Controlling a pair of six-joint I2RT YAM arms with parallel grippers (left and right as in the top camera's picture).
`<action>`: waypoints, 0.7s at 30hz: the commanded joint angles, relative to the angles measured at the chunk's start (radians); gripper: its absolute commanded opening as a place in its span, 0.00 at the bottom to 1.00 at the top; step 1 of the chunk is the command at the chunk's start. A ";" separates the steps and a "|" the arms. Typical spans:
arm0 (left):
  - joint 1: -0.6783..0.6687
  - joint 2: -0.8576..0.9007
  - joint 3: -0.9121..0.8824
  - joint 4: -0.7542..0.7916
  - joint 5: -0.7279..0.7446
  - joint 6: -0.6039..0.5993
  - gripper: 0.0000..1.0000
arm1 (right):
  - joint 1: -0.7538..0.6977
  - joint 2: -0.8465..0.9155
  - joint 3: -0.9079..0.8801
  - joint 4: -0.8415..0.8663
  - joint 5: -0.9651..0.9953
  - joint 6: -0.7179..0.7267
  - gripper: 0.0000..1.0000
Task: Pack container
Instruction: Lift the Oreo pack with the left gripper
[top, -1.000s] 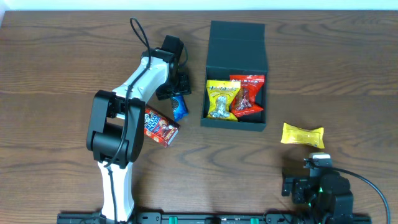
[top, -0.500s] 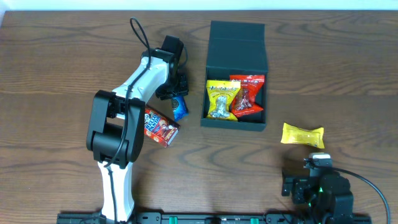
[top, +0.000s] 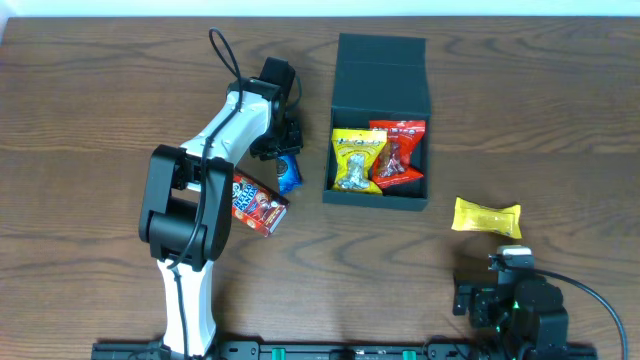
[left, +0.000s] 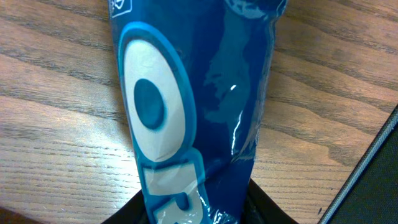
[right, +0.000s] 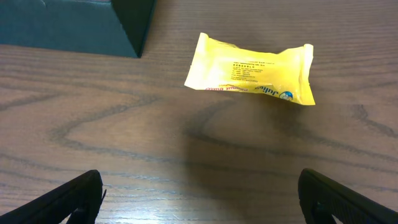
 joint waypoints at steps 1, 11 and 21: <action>0.003 0.013 0.017 -0.004 -0.016 0.004 0.33 | -0.012 -0.004 -0.006 -0.007 -0.007 -0.010 0.99; 0.003 0.013 0.017 -0.005 -0.018 0.004 0.27 | -0.012 -0.004 -0.006 -0.007 -0.007 -0.010 0.99; 0.003 -0.029 0.019 -0.018 -0.045 0.005 0.20 | -0.012 -0.004 -0.006 -0.007 -0.007 -0.010 0.99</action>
